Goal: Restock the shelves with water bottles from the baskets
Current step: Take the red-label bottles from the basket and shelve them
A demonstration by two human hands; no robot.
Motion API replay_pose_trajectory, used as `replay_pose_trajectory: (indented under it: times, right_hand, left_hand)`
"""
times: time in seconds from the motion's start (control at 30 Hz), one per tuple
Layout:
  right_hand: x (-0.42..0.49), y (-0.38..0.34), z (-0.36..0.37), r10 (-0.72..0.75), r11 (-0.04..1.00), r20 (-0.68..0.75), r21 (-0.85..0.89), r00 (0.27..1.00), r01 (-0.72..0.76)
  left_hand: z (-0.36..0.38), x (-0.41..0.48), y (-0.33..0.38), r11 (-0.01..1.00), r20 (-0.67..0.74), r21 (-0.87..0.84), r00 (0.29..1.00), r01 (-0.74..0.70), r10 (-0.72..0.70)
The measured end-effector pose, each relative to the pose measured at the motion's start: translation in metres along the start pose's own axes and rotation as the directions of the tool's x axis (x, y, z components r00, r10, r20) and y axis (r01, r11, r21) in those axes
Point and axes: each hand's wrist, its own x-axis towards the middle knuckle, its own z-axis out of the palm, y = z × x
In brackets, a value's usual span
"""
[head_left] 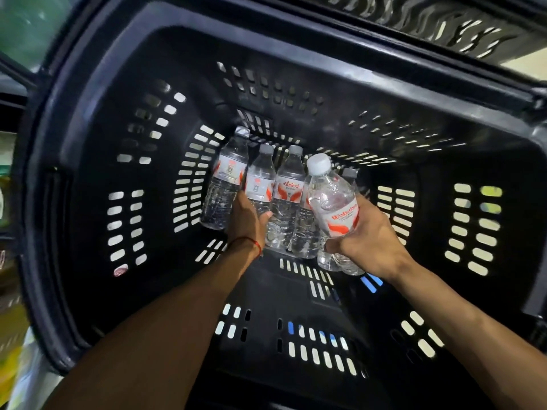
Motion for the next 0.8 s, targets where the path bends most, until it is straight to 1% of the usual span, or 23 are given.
replay_pose_trajectory:
  times: [0.13, 0.23, 0.3, 0.37, 0.47, 0.53, 0.6, 0.7, 0.77, 0.8]
  right_hand:
    - [-0.005, -0.002, -0.002, 0.004, 1.0, 0.008, 0.007, 1.0, -0.004]
    - [-0.014, -0.008, -0.005, 0.014, 0.999, 0.015, 0.031, 1.0, -0.014]
    - [-0.024, -0.012, -0.007, 0.017, 0.999, 0.016, 0.051, 1.0, -0.018]
    - [-0.038, -0.019, -0.01, 0.023, 0.997, 0.014, 0.068, 1.0, -0.024]
    - [-0.066, -0.041, -0.019, 0.033, 0.997, 0.036, 0.061, 0.999, -0.035]
    - [-0.087, -0.058, -0.026, 0.042, 0.997, 0.016, 0.064, 0.999, -0.043]
    - [-0.107, -0.074, -0.032, 0.038, 0.998, -0.017, 0.057, 0.999, -0.037]
    - [-0.142, -0.101, -0.046, 0.04, 0.998, -0.044, 0.06, 0.998, -0.038]
    - [-0.163, -0.117, -0.056, 0.038, 0.998, -0.076, 0.061, 0.996, -0.033]
    - [-0.173, -0.126, -0.062, 0.041, 0.997, -0.082, 0.064, 0.996, -0.036]
  left_hand:
    - [-0.016, 0.005, 0.0, 0.993, 0.093, 0.114, 0.995, 0.031, -0.041]
    - [-0.026, -0.005, 0.008, 0.99, 0.118, 0.118, 0.988, 0.081, -0.095]
    - [-0.033, -0.017, 0.014, 0.992, 0.145, 0.035, 0.982, 0.12, -0.124]
    - [-0.045, -0.034, 0.021, 0.995, 0.181, -0.03, 0.979, 0.096, -0.089]
    - [-0.072, -0.071, 0.042, 0.993, 0.272, -0.105, 0.962, 0.057, -0.027]
    - [-0.093, -0.1, 0.058, 0.987, 0.314, -0.161, 0.949, 0.023, 0.029]
    - [-0.113, -0.129, 0.072, 0.977, 0.316, -0.212, 0.946, -0.007, 0.076]
    - [-0.14, -0.172, 0.089, 0.936, 0.291, -0.351, 0.946, -0.036, 0.145]
    - [-0.161, -0.207, 0.114, 0.913, 0.289, -0.406, 0.943, -0.037, 0.167]
    - [-0.17, -0.221, 0.122, 0.904, 0.286, -0.426, 0.946, -0.02, 0.155]
